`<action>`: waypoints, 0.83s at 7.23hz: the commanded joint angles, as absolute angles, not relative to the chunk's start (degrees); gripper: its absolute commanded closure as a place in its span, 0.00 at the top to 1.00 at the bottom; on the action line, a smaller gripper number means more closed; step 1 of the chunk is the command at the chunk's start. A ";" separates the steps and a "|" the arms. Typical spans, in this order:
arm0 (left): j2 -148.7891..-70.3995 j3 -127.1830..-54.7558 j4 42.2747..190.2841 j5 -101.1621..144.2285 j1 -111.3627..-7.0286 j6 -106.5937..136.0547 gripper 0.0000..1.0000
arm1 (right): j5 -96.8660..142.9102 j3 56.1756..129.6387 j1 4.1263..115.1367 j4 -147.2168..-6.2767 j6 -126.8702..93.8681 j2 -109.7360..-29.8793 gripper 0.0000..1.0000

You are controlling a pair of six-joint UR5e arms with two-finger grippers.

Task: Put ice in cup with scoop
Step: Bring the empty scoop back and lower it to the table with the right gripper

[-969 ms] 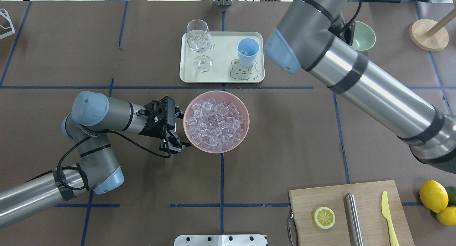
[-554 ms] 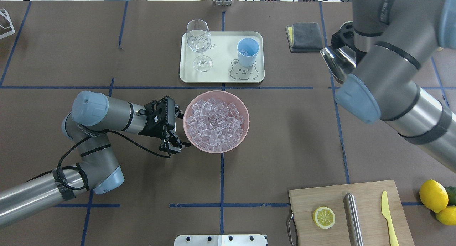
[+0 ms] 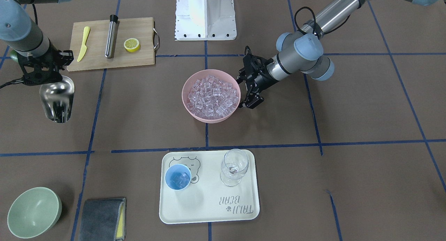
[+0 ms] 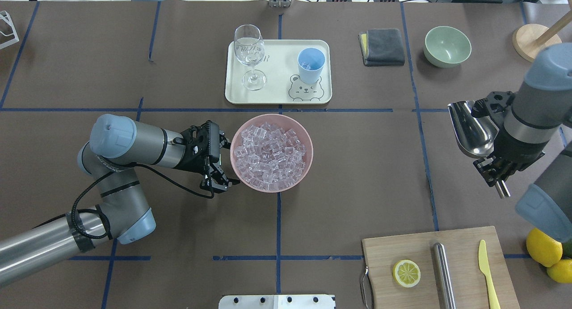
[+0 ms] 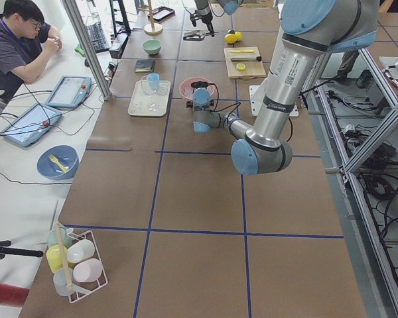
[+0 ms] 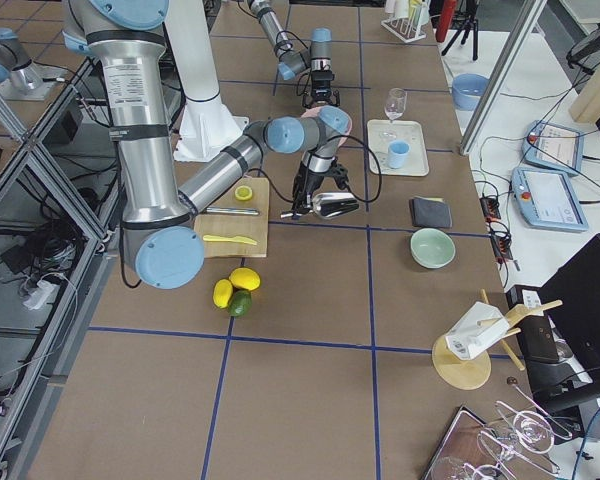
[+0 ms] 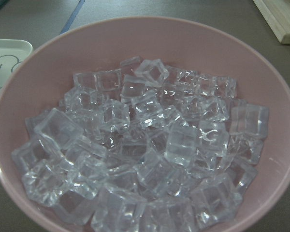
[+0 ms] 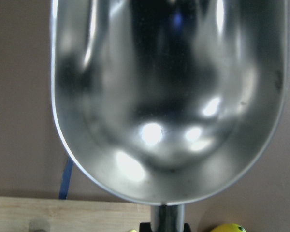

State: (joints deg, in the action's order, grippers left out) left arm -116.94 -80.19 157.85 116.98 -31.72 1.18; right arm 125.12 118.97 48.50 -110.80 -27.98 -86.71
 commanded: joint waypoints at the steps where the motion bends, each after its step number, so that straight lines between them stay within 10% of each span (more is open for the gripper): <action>1: -116.98 -80.86 157.85 116.98 -31.64 2.55 1.00 | 127.78 116.03 45.20 -95.46 -38.30 -92.11 0.00; 6: -116.63 -80.86 157.85 117.07 -31.64 2.46 1.00 | 127.62 110.23 39.81 -95.63 -42.10 -88.08 0.00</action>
